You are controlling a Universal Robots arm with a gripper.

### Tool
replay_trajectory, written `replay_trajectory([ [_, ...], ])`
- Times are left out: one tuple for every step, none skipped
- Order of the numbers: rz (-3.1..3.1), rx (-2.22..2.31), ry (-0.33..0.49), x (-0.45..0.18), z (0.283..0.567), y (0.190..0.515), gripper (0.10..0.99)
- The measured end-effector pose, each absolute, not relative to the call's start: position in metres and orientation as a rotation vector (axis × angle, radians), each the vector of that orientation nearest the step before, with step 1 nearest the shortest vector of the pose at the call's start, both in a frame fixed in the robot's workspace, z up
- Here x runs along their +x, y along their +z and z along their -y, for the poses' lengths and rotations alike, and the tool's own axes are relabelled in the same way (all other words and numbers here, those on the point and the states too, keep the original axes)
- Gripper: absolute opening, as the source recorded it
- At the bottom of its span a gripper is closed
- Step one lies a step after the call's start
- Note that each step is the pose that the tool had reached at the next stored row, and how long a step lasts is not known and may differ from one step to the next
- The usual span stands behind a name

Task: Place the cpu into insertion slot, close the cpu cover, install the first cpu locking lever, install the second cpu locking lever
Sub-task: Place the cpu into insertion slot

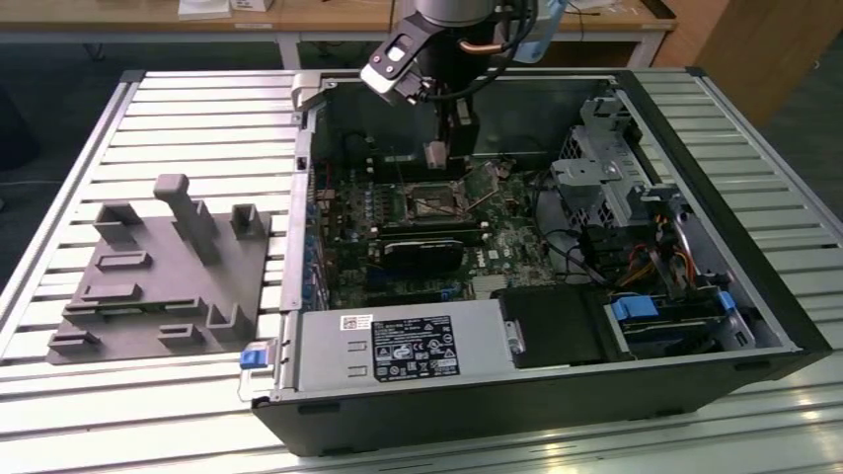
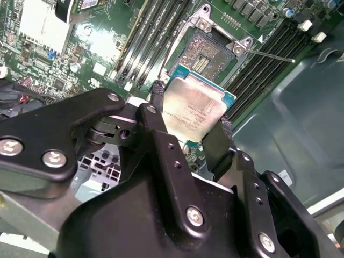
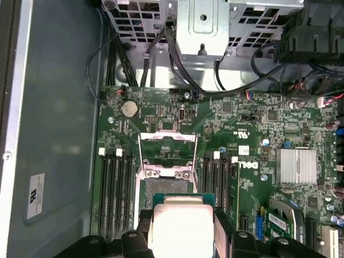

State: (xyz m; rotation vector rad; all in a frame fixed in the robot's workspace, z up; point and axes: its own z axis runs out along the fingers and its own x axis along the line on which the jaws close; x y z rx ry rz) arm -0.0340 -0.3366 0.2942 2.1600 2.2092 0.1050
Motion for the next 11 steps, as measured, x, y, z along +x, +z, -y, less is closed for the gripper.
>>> replay_trajectory([
  [-2.211,2.158,0.105,-0.034,0.336,0.292,0.537],
  [-2.213,2.156,0.105,-0.034,0.336,0.291,0.537],
  [-2.213,2.156,0.105,-0.034,0.336,0.290,0.537],
  [-2.213,2.156,0.105,-0.034,0.336,0.289,0.537],
  [-2.213,2.156,0.105,-0.034,0.336,0.288,0.537],
  [-2.213,2.156,0.105,-0.034,0.336,0.287,0.537],
  [-2.213,2.156,0.105,-0.034,0.336,0.286,0.537],
  [-2.213,2.156,0.105,-0.034,0.335,0.285,0.537],
  [-2.213,2.156,0.105,-0.034,0.335,0.284,0.537],
  [-2.213,2.156,0.105,-0.034,0.335,0.283,0.537],
  [-2.213,2.156,0.105,-0.034,0.335,0.282,0.537],
])
